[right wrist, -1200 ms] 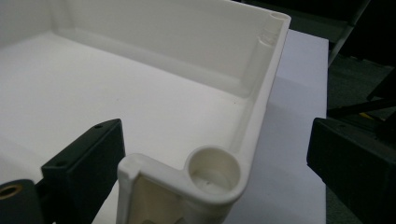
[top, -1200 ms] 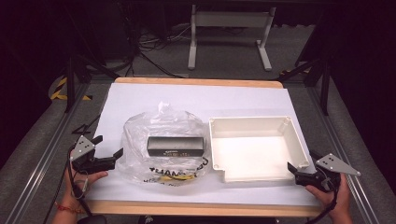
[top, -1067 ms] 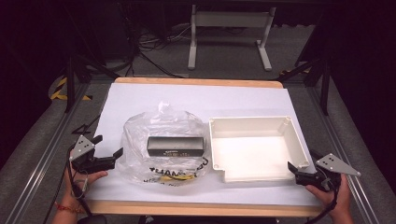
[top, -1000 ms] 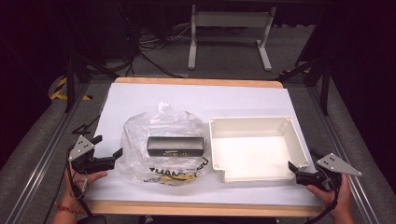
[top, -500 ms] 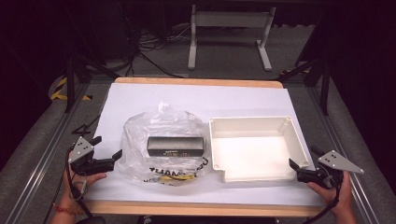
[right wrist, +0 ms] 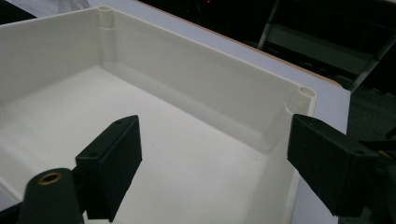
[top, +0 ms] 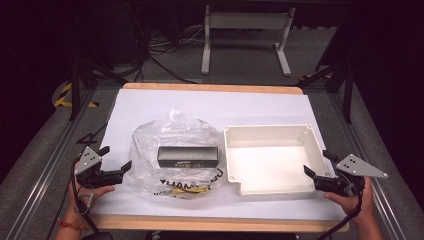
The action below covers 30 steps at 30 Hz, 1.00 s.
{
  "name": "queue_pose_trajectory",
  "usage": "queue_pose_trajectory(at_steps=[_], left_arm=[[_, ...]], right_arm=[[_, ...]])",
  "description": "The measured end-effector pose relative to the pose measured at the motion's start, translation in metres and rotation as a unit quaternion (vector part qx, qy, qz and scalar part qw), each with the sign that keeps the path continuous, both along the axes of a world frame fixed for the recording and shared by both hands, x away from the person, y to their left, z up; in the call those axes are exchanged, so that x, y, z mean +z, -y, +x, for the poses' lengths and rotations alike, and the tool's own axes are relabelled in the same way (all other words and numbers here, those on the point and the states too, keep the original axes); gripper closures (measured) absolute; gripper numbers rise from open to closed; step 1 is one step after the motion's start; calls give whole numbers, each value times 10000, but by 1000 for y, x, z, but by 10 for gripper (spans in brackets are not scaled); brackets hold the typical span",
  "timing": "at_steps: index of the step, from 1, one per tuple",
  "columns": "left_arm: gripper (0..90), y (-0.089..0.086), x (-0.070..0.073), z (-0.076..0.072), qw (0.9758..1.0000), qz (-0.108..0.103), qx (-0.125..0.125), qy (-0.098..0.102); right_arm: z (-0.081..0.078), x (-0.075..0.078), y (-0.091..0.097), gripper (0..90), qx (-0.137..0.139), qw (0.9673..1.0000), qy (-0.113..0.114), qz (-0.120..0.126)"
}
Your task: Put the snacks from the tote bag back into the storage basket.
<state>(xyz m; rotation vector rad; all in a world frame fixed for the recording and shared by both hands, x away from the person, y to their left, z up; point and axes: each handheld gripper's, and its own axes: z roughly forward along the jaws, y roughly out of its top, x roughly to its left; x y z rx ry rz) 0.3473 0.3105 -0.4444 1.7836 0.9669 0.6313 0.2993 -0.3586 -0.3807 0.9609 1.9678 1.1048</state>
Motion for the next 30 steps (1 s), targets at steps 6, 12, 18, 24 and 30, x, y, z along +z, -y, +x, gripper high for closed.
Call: queue_pose_trajectory(at_steps=[6,12,18,24,30], left_arm=[[49,1,1,-1,10000,-4,-27,15],[49,1,1,0,10000,3,-32,13],[49,1,1,0,10000,2,-29,27],[40,1,2,-1,10000,-44,-13,49],[33,1,4,-3,9999,-79,-28,77]], right_arm=[[10,17,-21,187,185,9997,159,-66],[19,19,-37,185,438,9987,173,-175],[32,21,-53,181,796,9962,210,-279],[41,23,-65,182,1038,9938,158,-374],[59,28,-81,160,1327,9900,-81,-470]])
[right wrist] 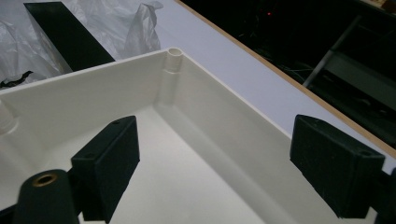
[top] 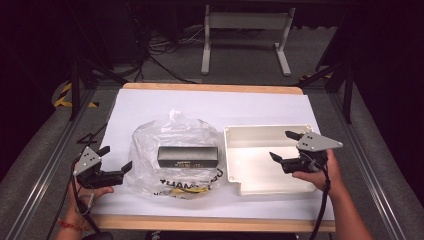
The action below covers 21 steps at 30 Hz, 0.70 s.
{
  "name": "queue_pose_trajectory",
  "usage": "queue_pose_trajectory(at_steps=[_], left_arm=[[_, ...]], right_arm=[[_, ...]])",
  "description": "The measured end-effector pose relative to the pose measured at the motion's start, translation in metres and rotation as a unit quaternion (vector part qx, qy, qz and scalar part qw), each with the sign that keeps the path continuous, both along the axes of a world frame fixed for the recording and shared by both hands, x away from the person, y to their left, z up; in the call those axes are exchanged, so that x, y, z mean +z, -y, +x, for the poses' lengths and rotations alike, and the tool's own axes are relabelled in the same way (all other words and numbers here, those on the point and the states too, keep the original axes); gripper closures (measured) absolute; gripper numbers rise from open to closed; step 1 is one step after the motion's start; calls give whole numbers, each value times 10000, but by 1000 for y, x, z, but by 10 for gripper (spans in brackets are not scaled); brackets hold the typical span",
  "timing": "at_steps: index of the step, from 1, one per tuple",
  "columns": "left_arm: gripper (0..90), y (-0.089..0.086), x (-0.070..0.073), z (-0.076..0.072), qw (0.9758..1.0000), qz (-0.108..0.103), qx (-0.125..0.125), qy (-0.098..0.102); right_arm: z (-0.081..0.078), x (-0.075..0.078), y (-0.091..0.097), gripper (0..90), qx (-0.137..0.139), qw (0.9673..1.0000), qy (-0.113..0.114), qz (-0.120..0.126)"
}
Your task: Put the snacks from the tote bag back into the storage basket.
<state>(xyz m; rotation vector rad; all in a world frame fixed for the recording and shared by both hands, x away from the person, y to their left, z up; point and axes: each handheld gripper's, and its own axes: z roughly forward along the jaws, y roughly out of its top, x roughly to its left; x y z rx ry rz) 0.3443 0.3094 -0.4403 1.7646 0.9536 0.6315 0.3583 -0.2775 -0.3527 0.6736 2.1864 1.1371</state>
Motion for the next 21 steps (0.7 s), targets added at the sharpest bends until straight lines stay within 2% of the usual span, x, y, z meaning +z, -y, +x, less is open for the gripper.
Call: queue_pose_trajectory(at_steps=[7,12,14,16,21], left_arm=[[33,0,0,-1,10000,9,-9,11],[33,-1,0,0,10000,43,4,-14],[33,-1,0,0,10000,33,-1,-14],[33,-1,0,0,10000,47,-2,-25],[33,-1,-1,0,10000,53,0,-16]], right_arm=[[19,11,-20,162,207,9998,-72,-22],[33,16,-39,168,472,9985,-248,-84],[34,17,-43,170,486,9984,-268,-90],[39,19,-52,170,639,9974,-322,-82],[43,21,-70,171,822,9956,-377,-230]])
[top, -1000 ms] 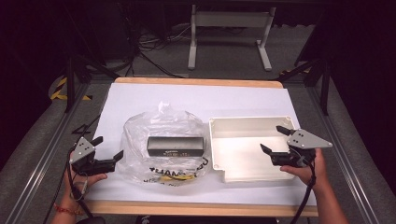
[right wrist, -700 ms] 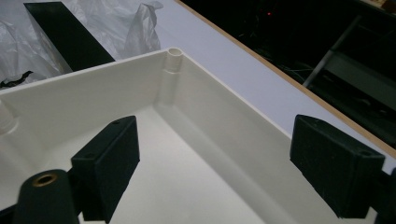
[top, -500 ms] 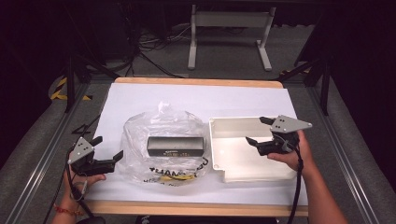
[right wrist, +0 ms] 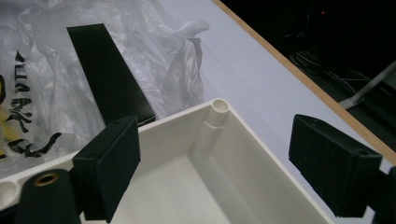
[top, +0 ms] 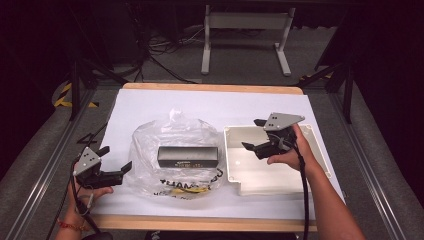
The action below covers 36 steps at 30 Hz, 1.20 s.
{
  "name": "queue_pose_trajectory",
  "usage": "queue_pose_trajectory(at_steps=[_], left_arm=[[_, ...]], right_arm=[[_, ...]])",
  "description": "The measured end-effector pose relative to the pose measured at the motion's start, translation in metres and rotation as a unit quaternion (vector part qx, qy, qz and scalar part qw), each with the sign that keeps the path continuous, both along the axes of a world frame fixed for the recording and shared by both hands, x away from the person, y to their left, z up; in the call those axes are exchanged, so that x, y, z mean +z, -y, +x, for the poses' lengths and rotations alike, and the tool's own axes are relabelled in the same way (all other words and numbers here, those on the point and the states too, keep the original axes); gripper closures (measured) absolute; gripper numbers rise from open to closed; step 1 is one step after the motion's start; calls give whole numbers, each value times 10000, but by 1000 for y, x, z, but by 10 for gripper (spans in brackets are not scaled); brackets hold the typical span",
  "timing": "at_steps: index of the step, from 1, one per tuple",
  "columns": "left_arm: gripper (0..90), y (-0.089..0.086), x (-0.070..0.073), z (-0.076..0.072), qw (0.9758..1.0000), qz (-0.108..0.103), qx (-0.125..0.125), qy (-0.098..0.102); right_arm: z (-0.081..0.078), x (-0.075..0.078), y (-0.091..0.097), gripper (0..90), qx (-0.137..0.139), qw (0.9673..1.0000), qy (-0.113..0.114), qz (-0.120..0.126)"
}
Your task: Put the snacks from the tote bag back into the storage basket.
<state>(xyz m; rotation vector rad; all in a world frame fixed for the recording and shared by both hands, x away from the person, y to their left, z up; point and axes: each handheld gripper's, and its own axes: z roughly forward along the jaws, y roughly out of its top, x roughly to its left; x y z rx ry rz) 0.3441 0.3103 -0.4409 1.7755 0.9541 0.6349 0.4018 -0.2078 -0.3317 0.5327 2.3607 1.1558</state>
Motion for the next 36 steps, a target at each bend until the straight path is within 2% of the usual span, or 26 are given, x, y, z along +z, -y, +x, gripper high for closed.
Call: queue_pose_trajectory(at_steps=[4,11,20,23,24,27,32,36], left_arm=[[38,2,-2,1,9998,154,54,-62],[38,2,-1,1,9999,105,56,-30],[41,2,-1,0,9999,140,68,-24],[46,1,-1,0,9998,160,78,-37],[49,2,-1,0,9998,184,85,-38],[49,2,-1,0,9998,199,79,-27],[49,2,-1,-1,9998,197,45,-46],[49,3,-3,-4,9996,272,18,-80]], right_arm=[[4,0,-13,164,148,9998,-72,-84],[10,-2,-37,166,437,9985,-120,-296],[16,-10,-73,189,838,9926,-198,-862],[19,-13,-86,214,879,9888,-128,-1202],[21,-14,-90,214,926,9869,-166,-1308],[25,-16,-96,241,989,9857,-255,-1343],[31,-20,-106,259,1234,9791,-546,-1525],[32,-21,-114,283,1470,9693,-662,-1856]])
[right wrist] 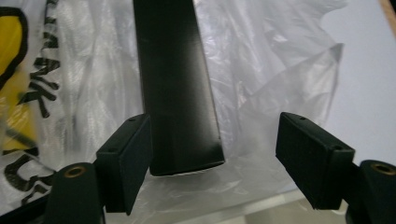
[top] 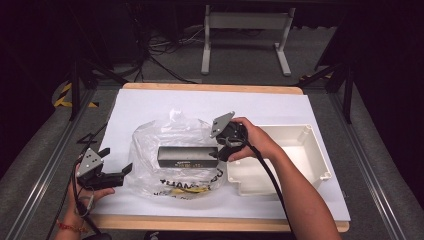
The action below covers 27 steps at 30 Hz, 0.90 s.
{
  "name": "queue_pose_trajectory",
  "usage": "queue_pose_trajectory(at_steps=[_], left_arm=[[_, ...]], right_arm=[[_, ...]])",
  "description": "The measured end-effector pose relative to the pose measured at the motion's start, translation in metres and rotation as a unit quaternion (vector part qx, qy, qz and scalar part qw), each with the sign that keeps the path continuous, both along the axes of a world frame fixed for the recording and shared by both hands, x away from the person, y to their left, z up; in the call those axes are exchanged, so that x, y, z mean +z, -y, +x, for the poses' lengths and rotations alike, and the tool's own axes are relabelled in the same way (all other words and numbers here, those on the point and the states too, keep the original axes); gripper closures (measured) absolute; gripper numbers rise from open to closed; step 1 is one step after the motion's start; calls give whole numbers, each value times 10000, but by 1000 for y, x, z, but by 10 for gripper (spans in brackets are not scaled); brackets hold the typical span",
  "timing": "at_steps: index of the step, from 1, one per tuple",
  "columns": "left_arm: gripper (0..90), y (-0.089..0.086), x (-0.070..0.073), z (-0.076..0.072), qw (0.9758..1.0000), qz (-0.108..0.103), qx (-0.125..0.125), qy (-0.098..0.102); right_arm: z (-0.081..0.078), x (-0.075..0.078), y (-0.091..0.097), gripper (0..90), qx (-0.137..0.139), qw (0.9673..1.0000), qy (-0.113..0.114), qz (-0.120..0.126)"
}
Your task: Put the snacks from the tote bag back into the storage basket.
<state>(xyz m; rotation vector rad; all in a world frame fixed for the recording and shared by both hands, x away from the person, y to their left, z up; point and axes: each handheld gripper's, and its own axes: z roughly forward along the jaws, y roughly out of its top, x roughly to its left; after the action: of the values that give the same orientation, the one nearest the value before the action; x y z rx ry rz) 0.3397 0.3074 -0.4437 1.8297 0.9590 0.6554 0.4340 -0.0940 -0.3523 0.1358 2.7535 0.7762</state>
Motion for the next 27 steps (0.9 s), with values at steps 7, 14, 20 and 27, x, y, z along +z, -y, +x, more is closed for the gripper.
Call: queue_pose_trajectory(at_steps=[7,14,20,27], left_arm=[[50,1,2,-7,10000,-26,-24,-12],[49,-5,1,-18,10000,6,34,-25],[50,-8,0,-24,9999,22,102,-20],[49,-12,0,-30,9998,51,183,-39]], right_arm=[[4,-4,-15,292,202,9991,-117,-363],[16,-13,-33,308,282,9966,-513,-583],[19,-14,-40,294,380,9951,-694,-592],[16,-20,-50,291,484,9926,-758,-816]])
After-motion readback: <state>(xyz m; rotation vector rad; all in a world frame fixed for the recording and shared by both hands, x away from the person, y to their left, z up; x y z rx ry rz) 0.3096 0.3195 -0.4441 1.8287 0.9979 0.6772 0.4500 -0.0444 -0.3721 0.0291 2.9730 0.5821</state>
